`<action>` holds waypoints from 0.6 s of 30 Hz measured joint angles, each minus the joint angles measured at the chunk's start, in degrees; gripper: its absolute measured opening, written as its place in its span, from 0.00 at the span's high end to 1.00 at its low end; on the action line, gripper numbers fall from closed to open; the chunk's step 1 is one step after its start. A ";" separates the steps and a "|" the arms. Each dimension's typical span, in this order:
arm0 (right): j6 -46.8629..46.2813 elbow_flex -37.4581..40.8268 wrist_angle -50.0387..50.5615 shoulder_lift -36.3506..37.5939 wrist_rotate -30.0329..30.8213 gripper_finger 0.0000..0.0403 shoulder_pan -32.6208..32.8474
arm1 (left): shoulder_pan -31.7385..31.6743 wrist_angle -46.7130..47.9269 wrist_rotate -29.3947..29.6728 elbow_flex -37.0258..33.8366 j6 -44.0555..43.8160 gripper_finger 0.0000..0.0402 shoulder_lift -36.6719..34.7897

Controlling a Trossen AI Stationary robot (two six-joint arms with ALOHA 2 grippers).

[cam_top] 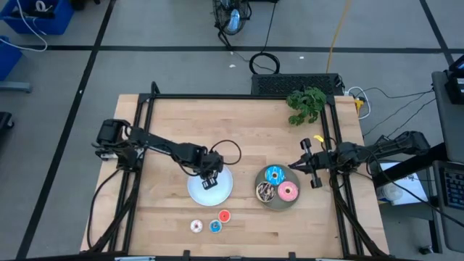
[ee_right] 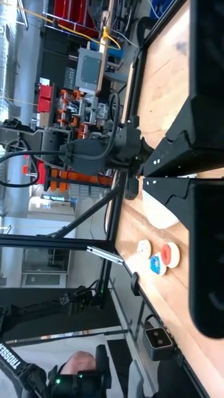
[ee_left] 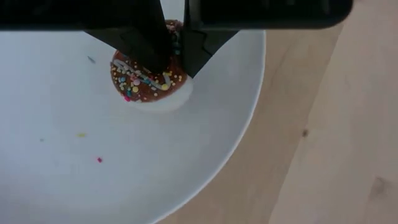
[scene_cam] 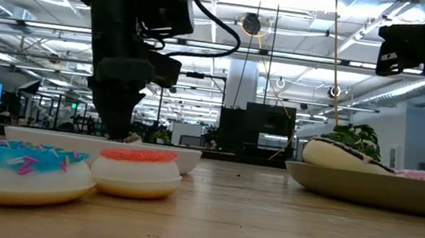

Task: Pick & Place donuts
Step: Put the small brown donut on the white plate

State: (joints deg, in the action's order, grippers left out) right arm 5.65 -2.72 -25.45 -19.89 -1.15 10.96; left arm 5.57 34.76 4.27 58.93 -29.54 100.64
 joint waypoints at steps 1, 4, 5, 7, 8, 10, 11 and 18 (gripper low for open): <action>-0.01 0.00 0.03 -0.11 0.00 1.00 0.00 | 0.14 -0.17 0.14 0.01 0.50 0.90 0.12; -0.02 0.00 -0.02 -0.41 0.00 1.00 0.00 | 0.57 -0.41 0.07 0.02 0.98 0.86 0.16; -0.02 0.00 0.06 -0.53 0.00 1.00 0.00 | 0.67 -0.34 0.07 0.22 0.98 0.84 0.16; -0.01 0.00 0.07 -0.70 -0.04 1.00 0.00 | 0.87 -0.22 0.07 0.68 1.02 0.77 0.16; -0.02 0.00 0.05 -0.77 -0.07 1.00 0.00 | 0.95 0.03 0.14 1.16 1.00 0.73 0.16; -0.02 -0.02 0.02 -0.84 -0.09 1.00 0.00 | 0.96 1.31 0.23 2.80 1.02 0.65 0.16; -0.02 -0.01 0.02 -0.82 -0.08 1.00 0.00 | 0.96 2.15 0.26 3.70 1.04 0.60 0.16; -0.17 0.00 0.02 -0.82 -0.13 1.00 0.00 | 0.99 7.49 0.41 7.65 1.80 0.38 0.16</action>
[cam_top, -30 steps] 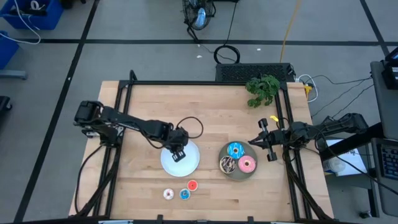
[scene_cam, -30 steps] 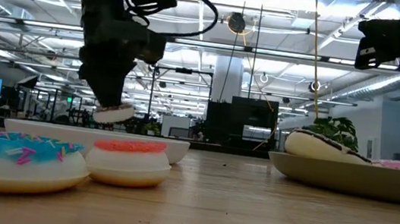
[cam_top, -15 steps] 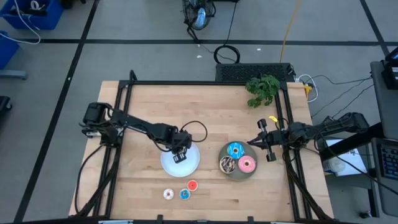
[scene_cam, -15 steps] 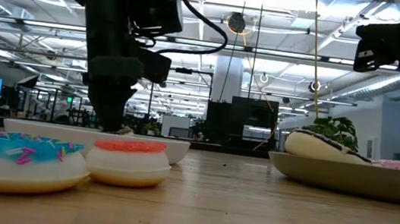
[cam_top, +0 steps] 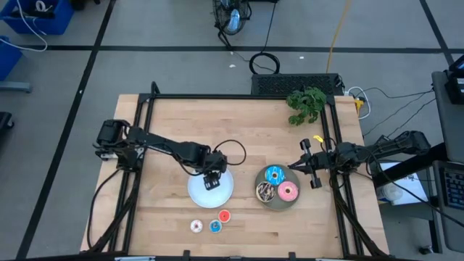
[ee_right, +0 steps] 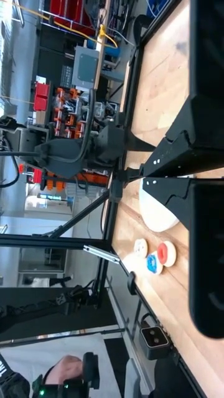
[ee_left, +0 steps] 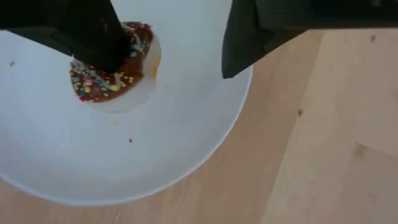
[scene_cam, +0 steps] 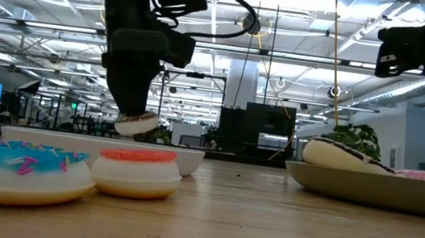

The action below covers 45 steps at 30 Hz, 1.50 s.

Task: Pick & Place donuts
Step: Put the small brown donut on the white plate

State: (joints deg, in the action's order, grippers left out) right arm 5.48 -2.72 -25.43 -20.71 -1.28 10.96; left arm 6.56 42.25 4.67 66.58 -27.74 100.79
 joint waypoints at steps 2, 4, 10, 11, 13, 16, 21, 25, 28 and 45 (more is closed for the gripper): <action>-0.31 -0.01 0.00 0.00 0.00 1.00 0.00 | 0.34 0.43 -0.12 0.01 1.35 0.35 0.00; -0.31 0.00 0.00 -0.13 -0.02 1.00 0.01 | 1.02 0.72 -0.66 0.01 3.90 0.34 0.00; -0.24 0.00 0.04 -0.22 -0.02 1.00 0.00 | 1.91 1.06 0.17 0.23 4.59 0.46 0.00; -0.23 -0.02 0.04 -0.22 -0.02 1.00 0.00 | 1.86 0.99 -0.05 0.28 4.67 0.51 0.00; -0.22 -0.01 0.03 -0.20 -0.04 1.00 0.00 | 1.89 0.84 -0.54 0.31 4.67 0.63 0.00; -0.18 0.00 0.04 -0.22 -0.04 1.00 0.00 | 1.89 0.95 -1.99 0.31 4.80 0.80 0.00; -0.11 0.00 0.04 -0.22 -0.04 1.00 0.00 | 2.16 0.84 -5.10 0.31 5.37 0.97 0.00; -0.11 0.00 0.04 -0.22 -0.04 1.00 0.00 | 2.19 0.62 -5.10 0.31 4.47 0.88 0.00; 0.12 -0.02 0.02 -0.22 -0.04 1.00 0.00 | 2.19 0.58 -5.08 0.31 4.06 0.79 0.00; -0.71 -1.00 -8.29 -9.96 1.42 1.00 0.02 | 2.15 0.75 -4.69 0.31 2.17 0.46 -0.23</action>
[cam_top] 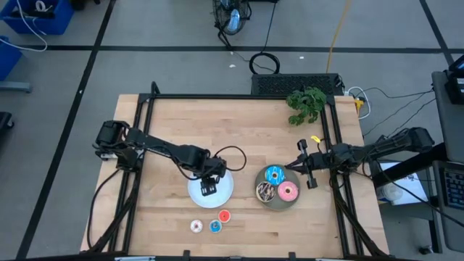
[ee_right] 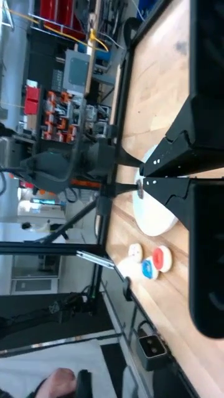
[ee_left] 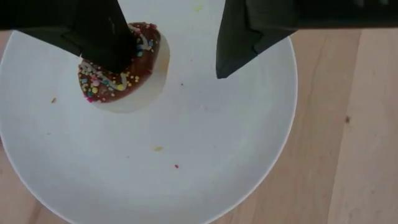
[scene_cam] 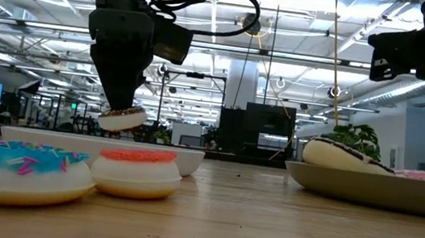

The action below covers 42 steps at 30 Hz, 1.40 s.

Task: Pick & Place donuts
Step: Put the small brown donut on the white plate

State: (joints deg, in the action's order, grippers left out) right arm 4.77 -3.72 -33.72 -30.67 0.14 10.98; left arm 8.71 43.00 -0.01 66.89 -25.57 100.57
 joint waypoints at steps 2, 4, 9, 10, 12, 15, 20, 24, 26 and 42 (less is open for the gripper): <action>-0.01 -0.80 -1.24 -3.48 0.00 1.00 0.00 | 0.00 -0.01 0.00 0.02 0.01 0.46 -0.04; -0.02 -2.04 -3.67 -8.17 0.00 1.00 0.00 | 0.00 0.22 0.00 0.02 0.00 0.46 -0.04; 0.57 -6.29 -14.95 -22.83 0.04 1.00 1.10 | 0.04 0.41 -0.04 0.02 -0.42 0.46 -0.06; 1.18 -7.51 -16.52 -25.86 0.02 1.00 1.67 | 0.04 0.42 -0.04 0.02 -0.64 0.46 -0.08; 2.87 -10.80 -19.47 -32.05 0.04 1.00 2.70 | 0.05 0.42 -0.07 0.02 -1.47 0.46 -0.08; 3.99 -16.28 -21.28 -41.09 0.02 1.00 3.66 | 0.40 0.44 -0.02 0.02 -2.54 0.46 -0.12; 6.08 -26.09 -21.48 -54.27 0.24 1.00 4.55 | 0.86 0.44 -0.01 0.02 -4.10 0.46 -0.12; 6.47 -31.35 -23.43 -62.55 5.76 1.00 4.57 | 1.36 0.76 1.37 0.02 -7.64 0.46 -0.67; 6.47 -32.70 -26.12 -66.01 9.36 1.00 4.87 | 1.38 0.82 1.81 0.04 -9.68 0.46 -0.74; 5.30 -45.27 -26.20 -81.18 13.27 1.00 6.03 | 1.79 2.12 5.84 0.04 -10.00 0.46 -4.28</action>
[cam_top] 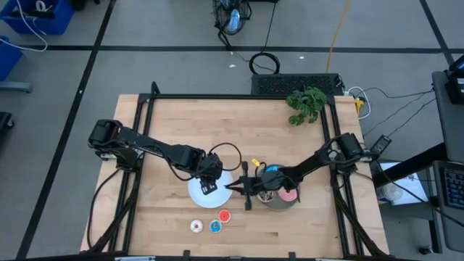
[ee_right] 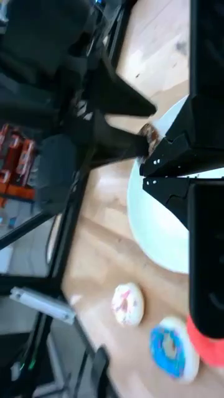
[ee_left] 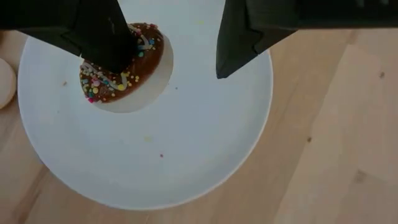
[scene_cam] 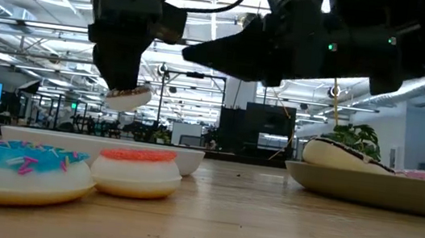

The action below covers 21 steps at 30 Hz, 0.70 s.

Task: Pick & Place donuts
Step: Put the small brown donut on the white plate

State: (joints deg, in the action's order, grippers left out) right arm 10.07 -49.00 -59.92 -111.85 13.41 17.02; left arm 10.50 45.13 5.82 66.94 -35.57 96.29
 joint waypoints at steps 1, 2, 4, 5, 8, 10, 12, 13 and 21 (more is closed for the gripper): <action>0.41 -0.60 0.24 -0.50 0.10 1.00 -0.02 | -0.02 0.04 0.04 -0.02 -0.39 0.46 0.00; 0.55 -1.02 0.21 -0.93 0.05 1.00 -0.16 | -0.09 -0.10 0.04 -0.02 -0.55 0.46 0.00; 0.69 -1.13 0.24 -1.25 -0.04 1.00 -0.62 | -0.11 -0.60 0.06 -0.01 -0.60 0.46 0.00; 0.57 -1.09 0.29 -1.27 -0.10 1.00 -1.00 | -0.13 -0.70 0.14 -0.01 -0.64 0.46 0.00; -0.39 -1.11 1.52 -1.24 -1.60 1.00 -2.12 | 0.21 -1.77 0.18 -0.02 -1.69 0.46 0.20; 0.55 -1.11 1.85 -1.29 -1.67 1.00 -2.48 | 0.69 -2.95 0.45 -0.02 -2.53 0.46 0.54; 2.25 -1.10 1.52 -1.25 -1.65 1.00 -2.51 | 1.06 -3.82 1.01 -0.02 -2.67 0.46 0.98; 2.61 -1.11 1.46 -1.25 -1.74 1.00 -2.67 | 1.21 -4.54 1.27 -0.02 -2.67 0.46 1.36; 2.24 -1.09 4.37 -1.25 -3.10 1.00 -3.20 | 1.01 -5.46 1.83 -0.04 -5.19 0.46 4.72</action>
State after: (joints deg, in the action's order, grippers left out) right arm 12.31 -50.09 -55.55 -113.10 10.32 13.82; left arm 11.51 39.67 7.66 66.89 -40.75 101.01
